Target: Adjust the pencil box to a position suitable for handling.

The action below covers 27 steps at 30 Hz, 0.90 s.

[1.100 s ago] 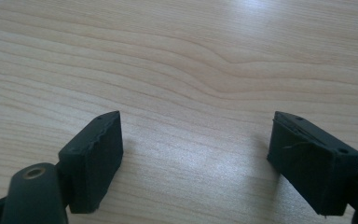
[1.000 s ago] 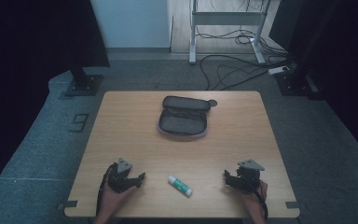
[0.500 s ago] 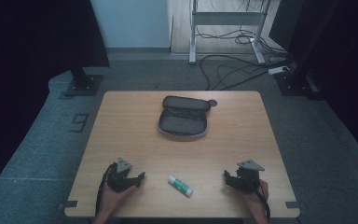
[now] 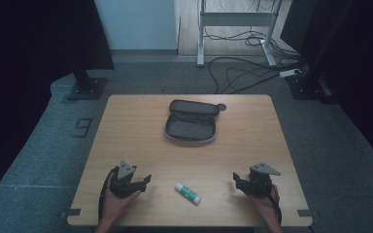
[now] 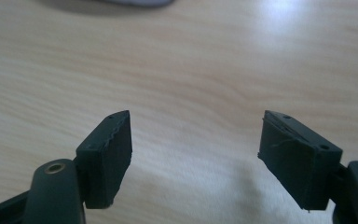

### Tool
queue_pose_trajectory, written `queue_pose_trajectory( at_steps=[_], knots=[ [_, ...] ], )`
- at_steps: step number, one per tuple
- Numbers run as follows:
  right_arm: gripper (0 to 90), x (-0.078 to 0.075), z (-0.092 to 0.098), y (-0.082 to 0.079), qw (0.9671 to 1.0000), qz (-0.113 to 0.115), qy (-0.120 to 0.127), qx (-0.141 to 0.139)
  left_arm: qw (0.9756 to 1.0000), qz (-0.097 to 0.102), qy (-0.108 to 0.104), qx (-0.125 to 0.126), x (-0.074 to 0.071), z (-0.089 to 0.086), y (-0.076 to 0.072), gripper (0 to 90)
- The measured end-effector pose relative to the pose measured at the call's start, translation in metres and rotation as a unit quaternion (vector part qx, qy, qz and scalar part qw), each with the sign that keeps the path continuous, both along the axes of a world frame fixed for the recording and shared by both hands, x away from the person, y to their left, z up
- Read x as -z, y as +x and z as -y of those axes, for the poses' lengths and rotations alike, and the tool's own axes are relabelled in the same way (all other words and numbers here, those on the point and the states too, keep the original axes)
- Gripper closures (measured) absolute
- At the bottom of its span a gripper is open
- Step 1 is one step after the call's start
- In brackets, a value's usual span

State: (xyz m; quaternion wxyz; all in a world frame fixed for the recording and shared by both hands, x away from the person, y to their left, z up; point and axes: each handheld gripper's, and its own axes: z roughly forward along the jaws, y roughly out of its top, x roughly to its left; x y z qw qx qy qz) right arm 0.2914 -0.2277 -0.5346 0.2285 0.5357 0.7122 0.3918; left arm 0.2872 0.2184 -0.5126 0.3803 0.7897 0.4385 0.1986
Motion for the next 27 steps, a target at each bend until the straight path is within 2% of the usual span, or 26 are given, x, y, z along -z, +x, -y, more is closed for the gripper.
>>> queue_pose_trajectory(
  at_steps=[5,11,18,20,27],
  knots=[
    [25.1,-0.009,-0.001,0.009,0.9999,0.007,0.012,-0.006,0.9998,0.008,-0.017,0.006,-0.012,0.006,0.002,28.5],
    [25.4,-0.02,-0.007,0.016,0.9996,0.024,0.013,-0.01,0.9992,0.001,-0.04,0.002,-0.023,0.017,0.018,28.5],
    [26.9,-0.03,-0.016,0.028,0.9991,0.031,0.011,-0.025,0.9992,-0.001,-0.039,0.003,-0.035,0.025,0.033,29.1],
    [27.2,-0.031,-0.019,0.032,0.9991,0.03,0.007,-0.028,0.9988,-0.003,-0.049,0.004,-0.04,0.029,0.039,29.3],
    [28.0,-0.031,-0.024,0.044,0.9992,0.021,0.015,-0.032,0.9992,0.003,-0.04,0.009,-0.047,0.036,0.051,29.8]
  ],
)
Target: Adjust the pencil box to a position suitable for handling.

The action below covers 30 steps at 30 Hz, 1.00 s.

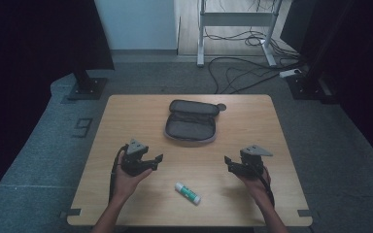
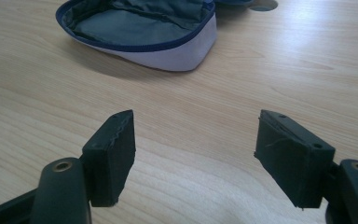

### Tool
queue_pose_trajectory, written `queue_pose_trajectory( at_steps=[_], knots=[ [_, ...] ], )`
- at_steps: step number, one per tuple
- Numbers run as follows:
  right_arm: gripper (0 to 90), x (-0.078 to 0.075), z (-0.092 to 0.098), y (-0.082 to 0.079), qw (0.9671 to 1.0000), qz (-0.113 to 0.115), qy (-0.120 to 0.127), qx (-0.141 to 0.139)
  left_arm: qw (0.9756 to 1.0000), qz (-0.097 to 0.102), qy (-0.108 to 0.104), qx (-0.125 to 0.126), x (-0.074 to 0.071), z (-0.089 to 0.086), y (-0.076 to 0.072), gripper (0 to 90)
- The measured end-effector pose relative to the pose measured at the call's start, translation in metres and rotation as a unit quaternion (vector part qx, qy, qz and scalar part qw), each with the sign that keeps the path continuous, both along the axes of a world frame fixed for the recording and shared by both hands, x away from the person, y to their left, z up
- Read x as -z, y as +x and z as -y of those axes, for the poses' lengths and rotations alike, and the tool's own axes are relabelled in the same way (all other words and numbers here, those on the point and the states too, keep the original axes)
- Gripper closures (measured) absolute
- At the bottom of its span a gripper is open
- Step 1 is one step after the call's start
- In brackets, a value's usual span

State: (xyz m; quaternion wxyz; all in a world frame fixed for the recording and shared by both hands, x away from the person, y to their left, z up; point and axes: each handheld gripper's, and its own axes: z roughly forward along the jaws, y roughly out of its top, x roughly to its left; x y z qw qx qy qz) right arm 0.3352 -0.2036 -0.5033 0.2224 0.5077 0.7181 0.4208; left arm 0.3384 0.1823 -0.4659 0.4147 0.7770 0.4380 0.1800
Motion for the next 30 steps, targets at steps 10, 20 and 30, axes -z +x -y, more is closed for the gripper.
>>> queue_pose_trajectory(
  at_steps=[10,20,30],
  knots=[
    [30.4,-0.004,-0.015,0.016,1.0,-0.006,-0.002,-0.007,0.9999,-0.009,0.003,-0.008,0.002,0.004,0.025,30.6],
    [31.5,-0.01,-0.029,0.029,0.9999,-0.006,-0.003,-0.013,0.9999,-0.01,0.004,-0.012,-0.007,0.009,0.04,31.7],
    [32.7,-0.011,-0.032,0.049,0.9999,-0.015,0.001,-0.005,0.9997,-0.017,0.011,-0.014,-0.008,0.02,0.056,32.3]
  ],
)
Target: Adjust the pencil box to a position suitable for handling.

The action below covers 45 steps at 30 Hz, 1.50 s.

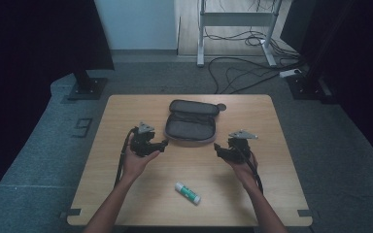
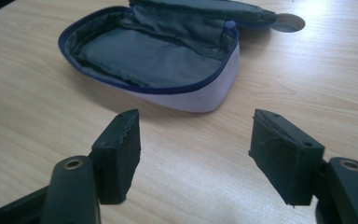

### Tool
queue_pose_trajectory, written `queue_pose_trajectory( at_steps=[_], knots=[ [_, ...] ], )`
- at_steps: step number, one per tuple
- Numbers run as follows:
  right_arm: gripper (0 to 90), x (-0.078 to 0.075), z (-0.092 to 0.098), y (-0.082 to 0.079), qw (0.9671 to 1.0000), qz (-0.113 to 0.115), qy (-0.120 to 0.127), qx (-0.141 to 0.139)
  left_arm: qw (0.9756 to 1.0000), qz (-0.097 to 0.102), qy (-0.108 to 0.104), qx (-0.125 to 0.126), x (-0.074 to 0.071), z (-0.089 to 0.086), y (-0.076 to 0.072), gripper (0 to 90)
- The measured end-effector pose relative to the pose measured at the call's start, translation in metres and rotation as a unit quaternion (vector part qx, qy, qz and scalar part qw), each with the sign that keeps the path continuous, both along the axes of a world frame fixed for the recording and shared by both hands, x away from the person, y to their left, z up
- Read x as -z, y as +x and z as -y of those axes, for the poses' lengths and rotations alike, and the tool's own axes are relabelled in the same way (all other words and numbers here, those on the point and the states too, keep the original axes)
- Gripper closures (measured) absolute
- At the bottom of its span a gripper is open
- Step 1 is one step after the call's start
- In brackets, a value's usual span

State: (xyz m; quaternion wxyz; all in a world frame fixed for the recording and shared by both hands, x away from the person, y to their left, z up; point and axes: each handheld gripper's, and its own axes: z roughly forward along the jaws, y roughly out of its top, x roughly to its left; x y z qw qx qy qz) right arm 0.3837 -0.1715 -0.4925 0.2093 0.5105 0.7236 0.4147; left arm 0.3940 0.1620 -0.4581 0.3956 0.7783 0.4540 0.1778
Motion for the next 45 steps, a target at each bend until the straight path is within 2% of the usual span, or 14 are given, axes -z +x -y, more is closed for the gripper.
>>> queue_pose_trajectory(
  at_steps=[6,10,15,22,28,31,33,39,45],
  knots=[
    [34.3,-0.002,0.002,0.008,1.0,0.004,0.0,0.009,1.0,-0.007,0.004,-0.003,0.004,0.004,0.011,32.8],
    [36.8,-0.003,0.003,0.013,0.9999,0.009,-0.006,0.005,0.9999,-0.008,0.004,-0.005,0.007,0.005,0.019,33.7],
    [37.7,0.004,0.004,0.02,0.9999,0.005,-0.002,0.013,0.9999,-0.008,0.004,-0.011,0.011,0.009,0.031,35.2],
    [38.8,0.01,-0.003,0.028,1.0,-0.002,-0.003,0.007,0.9998,-0.011,0.008,-0.017,0.014,0.014,0.042,35.5],
    [39.7,0.005,-0.011,0.033,1.0,0.004,-0.008,0.002,0.9997,-0.005,0.008,-0.023,0.016,0.016,0.049,38.1],
    [40.5,0.004,-0.015,0.034,0.9998,0.01,-0.017,-0.001,0.9994,-0.016,0.01,-0.028,0.021,0.016,0.056,38.5],
    [40.5,0.004,-0.017,0.035,0.9998,0.006,-0.021,-0.004,0.9992,-0.021,0.012,-0.033,0.026,0.016,0.061,38.9],
    [41.6,0.001,-0.018,0.038,0.9997,0.007,-0.023,-0.007,0.9987,-0.025,0.024,-0.037,0.031,0.018,0.072,40.8],
    [43.0,0.001,-0.016,0.041,0.9996,0.006,-0.025,-0.008,0.9983,-0.025,0.018,-0.049,0.036,0.018,0.08,43.4]
  ],
)
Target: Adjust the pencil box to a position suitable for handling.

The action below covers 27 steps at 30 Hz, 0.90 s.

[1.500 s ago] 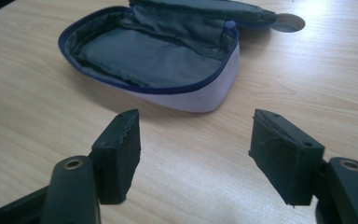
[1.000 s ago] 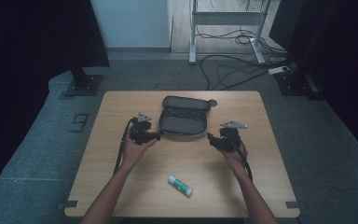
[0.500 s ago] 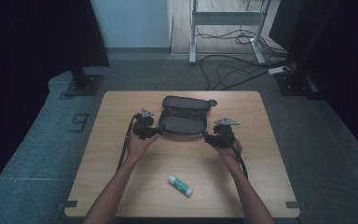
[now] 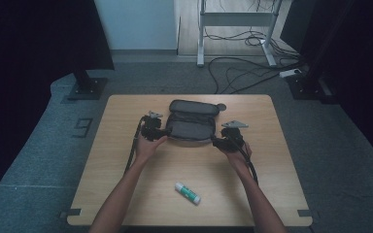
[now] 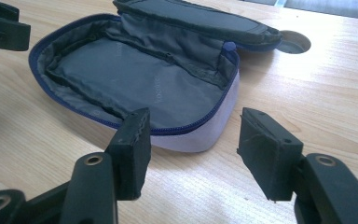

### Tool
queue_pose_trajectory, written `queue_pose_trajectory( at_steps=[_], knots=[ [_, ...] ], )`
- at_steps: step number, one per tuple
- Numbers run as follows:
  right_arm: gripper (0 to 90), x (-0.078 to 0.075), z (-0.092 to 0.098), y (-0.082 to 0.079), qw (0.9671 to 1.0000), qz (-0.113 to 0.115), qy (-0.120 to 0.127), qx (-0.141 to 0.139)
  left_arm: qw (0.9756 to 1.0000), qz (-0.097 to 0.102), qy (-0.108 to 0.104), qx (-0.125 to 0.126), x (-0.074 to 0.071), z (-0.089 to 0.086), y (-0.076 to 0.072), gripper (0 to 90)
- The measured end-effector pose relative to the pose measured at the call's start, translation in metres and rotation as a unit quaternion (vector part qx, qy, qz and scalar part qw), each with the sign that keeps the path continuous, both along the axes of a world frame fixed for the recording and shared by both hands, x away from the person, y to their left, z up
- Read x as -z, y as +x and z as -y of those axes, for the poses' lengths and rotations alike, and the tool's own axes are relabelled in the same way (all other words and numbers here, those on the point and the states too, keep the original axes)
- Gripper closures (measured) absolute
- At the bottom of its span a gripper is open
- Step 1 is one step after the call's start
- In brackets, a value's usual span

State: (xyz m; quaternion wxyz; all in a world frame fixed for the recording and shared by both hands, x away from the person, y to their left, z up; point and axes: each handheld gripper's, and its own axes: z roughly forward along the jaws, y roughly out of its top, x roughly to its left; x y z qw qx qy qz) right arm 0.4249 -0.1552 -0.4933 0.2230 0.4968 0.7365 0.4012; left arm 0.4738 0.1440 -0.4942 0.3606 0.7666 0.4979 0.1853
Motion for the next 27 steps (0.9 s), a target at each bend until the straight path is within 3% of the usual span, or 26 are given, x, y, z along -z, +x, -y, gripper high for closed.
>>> queue_pose_trajectory(
  at_steps=[8,13,15,22,27],
  knots=[
    [46.2,0.003,-0.002,0.008,1.0,-0.001,0.003,0.001,0.9998,-0.012,-0.009,-0.013,0.011,-0.002,0.009,45.7],
    [46.5,0.008,-0.006,0.016,0.9999,-0.014,0.0,0.005,0.9995,-0.018,-0.014,-0.021,0.017,-0.003,0.014,46.2],
    [46.6,0.009,-0.008,0.019,0.9999,-0.013,-0.004,0.006,0.9992,-0.029,-0.017,-0.023,0.02,-0.004,0.018,46.5],
    [48.2,0.019,-0.013,0.032,0.9996,-0.02,-0.01,0.016,0.9987,-0.047,0.0,-0.021,0.028,-0.002,0.026,46.3],
    [51.3,0.03,-0.011,0.039,0.9991,-0.036,-0.002,0.023,0.9979,-0.061,-0.016,-0.018,0.033,-0.005,0.028,52.6]
  ],
)
